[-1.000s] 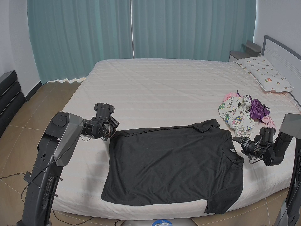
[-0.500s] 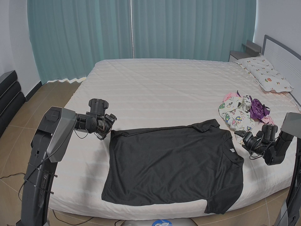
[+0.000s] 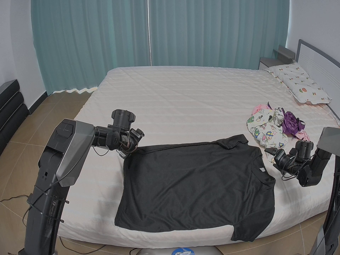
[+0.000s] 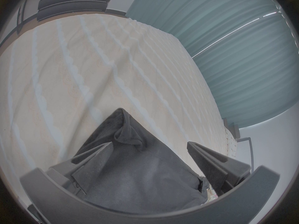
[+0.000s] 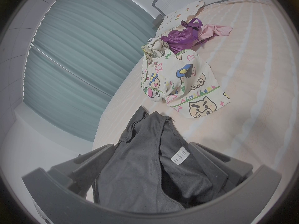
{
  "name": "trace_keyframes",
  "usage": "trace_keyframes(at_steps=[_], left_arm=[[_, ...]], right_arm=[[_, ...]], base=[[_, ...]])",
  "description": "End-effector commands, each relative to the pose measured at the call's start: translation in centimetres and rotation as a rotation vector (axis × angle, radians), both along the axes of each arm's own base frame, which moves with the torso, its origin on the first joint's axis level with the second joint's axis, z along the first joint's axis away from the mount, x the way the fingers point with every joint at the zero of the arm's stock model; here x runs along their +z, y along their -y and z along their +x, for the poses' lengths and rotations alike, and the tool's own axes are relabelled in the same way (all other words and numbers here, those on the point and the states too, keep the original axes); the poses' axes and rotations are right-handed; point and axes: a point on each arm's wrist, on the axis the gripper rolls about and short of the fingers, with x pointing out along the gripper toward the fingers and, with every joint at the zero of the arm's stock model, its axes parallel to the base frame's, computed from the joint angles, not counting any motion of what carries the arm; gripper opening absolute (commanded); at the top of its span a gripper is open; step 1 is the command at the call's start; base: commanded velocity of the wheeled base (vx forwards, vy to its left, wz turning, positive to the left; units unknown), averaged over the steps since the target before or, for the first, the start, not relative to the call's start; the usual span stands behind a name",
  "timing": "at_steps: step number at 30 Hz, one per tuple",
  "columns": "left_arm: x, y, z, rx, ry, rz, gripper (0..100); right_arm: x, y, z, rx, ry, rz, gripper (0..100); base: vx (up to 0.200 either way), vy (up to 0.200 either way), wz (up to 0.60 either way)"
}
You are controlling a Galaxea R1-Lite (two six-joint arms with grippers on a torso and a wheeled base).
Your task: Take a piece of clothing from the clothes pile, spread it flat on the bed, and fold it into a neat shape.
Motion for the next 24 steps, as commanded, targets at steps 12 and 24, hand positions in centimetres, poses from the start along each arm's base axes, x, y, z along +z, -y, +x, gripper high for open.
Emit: trace_keyframes(at_steps=[12,24], left_arm=[[-2.6,-0.3,1.6,0.024,0.138,-0.012,100],[-0.2,-5.7,3.6,0.210,0.347,0.013,100]], right_arm=[[-0.1,-0.3,0.1,0.008,-0.001,0.000,100],[0.2,-0.3,0.2,0.008,0.030,-0.003,100]], base=[[0.000,0.000,0.00],[0.000,0.000,0.00]])
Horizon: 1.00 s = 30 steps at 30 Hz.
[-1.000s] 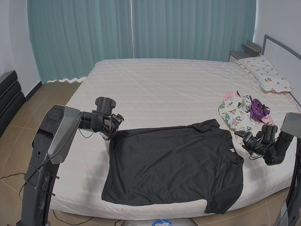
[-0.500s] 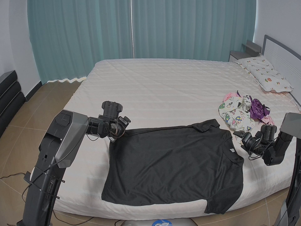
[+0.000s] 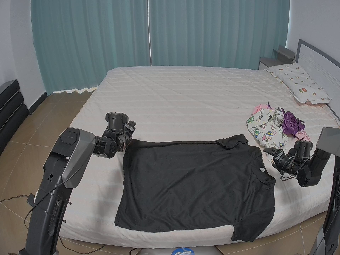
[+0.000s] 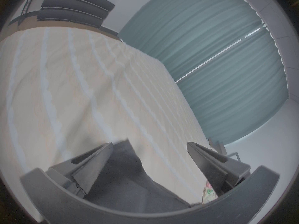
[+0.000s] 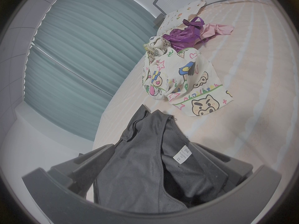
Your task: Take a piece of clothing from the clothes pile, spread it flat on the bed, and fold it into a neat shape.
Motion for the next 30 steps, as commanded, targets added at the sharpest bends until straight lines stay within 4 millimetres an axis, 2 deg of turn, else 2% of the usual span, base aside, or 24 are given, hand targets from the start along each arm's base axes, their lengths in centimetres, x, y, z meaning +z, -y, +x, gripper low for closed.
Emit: trace_keyframes(at_steps=[1,3,9,16,17,18,20,21,23,25,30], left_arm=[[1.4,-2.3,0.4,0.050,0.032,-0.007,100],[2.2,-3.4,0.4,0.071,0.032,-0.013,100],[3.4,-3.8,-1.1,0.079,-0.096,-0.030,100],[4.8,-4.1,-5.7,-0.021,-0.177,-0.096,100],[4.7,-4.1,-5.9,-0.023,-0.181,-0.098,100],[4.3,-4.2,-7.7,-0.050,-0.177,-0.104,100],[4.1,-4.3,-8.3,-0.052,-0.174,-0.104,100],[3.9,-4.3,-10.0,-0.062,-0.164,-0.110,100],[3.9,-4.3,-10.0,-0.062,-0.164,-0.110,100],[3.9,-4.3,-13.7,-0.129,-0.165,-0.140,100],[3.3,-4.1,-16.8,-0.192,-0.193,-0.173,100]], right_arm=[[0.3,0.1,0.1,-0.004,0.036,-0.003,100],[1.0,0.0,-0.2,-0.015,0.102,0.016,100],[2.8,-0.1,-0.3,-0.016,0.208,0.009,100],[4.9,-2.2,0.0,0.010,0.233,0.002,100],[4.9,-2.4,0.0,0.011,0.230,0.003,100],[5.2,-3.5,0.5,0.028,0.201,0.005,100],[5.4,-4.0,0.9,0.031,0.194,0.006,100],[5.7,-5.1,1.7,0.028,0.187,-0.003,100],[5.7,-5.1,1.7,0.028,0.187,-0.003,100],[5.5,-8.3,3.8,0.026,0.168,-0.013,100],[5.2,-11.1,5.6,0.034,0.147,-0.008,100]], base=[[0.000,0.000,0.00],[0.000,0.000,0.00],[0.000,0.000,0.00],[0.000,0.000,0.00],[0.000,0.000,0.00],[0.000,0.000,0.00],[0.000,0.000,0.00],[0.000,0.000,0.00],[0.000,0.000,0.00],[0.000,0.000,0.00],[0.000,0.000,0.00]])
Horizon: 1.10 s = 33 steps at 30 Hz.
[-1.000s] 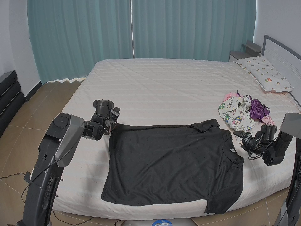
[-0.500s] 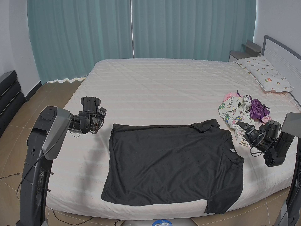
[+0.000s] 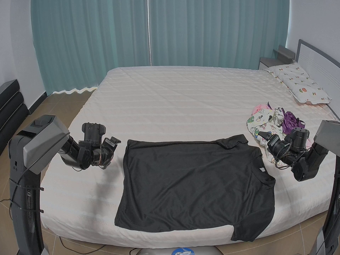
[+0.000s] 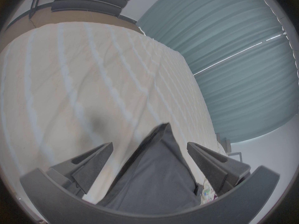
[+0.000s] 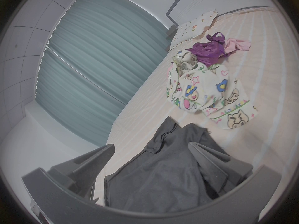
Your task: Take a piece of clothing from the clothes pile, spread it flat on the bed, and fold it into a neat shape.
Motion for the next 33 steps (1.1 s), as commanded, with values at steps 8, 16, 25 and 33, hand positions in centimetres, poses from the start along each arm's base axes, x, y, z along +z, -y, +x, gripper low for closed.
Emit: trace_keyframes(at_steps=[8,16,25,33], left_arm=[[1.7,0.1,-6.9,-0.100,0.039,-0.071,100],[1.1,0.0,-7.4,-0.109,0.015,-0.076,100],[1.1,0.0,-7.7,-0.104,0.003,-0.107,100],[1.1,0.0,-7.7,-0.103,0.001,-0.108,100]], right_arm=[[-1.1,-8.5,6.7,0.016,-0.046,0.027,100],[-3.9,-8.8,9.7,-0.006,-0.133,0.058,100],[-5.8,-8.3,12.0,-0.028,-0.165,0.065,100],[-7.0,-8.3,13.0,-0.034,-0.177,0.073,100]], base=[[0.000,0.000,0.00],[0.000,0.000,0.00],[0.000,0.000,0.00],[0.000,0.000,0.00]])
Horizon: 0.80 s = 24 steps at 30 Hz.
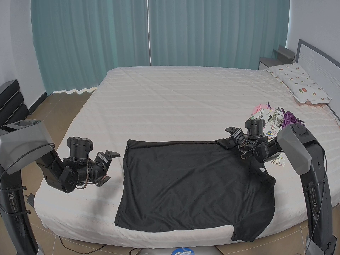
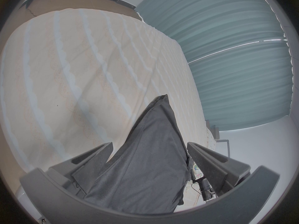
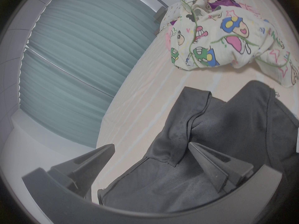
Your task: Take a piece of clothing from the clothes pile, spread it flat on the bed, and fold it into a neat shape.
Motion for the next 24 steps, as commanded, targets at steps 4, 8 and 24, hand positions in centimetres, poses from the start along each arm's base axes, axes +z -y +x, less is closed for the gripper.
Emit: trace_keyframes(at_steps=[4,8,24], left_arm=[[0.0,0.0,0.0,0.001,0.000,0.000,100],[-0.1,0.0,0.0,0.001,-0.002,0.000,100],[-0.1,0.0,0.0,0.005,-0.004,-0.004,100]], right_arm=[[-2.6,0.0,1.1,-0.015,-0.017,0.024,100],[-3.2,-0.1,1.6,-0.018,-0.010,0.029,100],[-0.6,-0.3,3.6,-0.048,0.194,0.097,100]], base=[[0.000,0.000,0.00],[0.000,0.000,0.00],[0.000,0.000,0.00]])
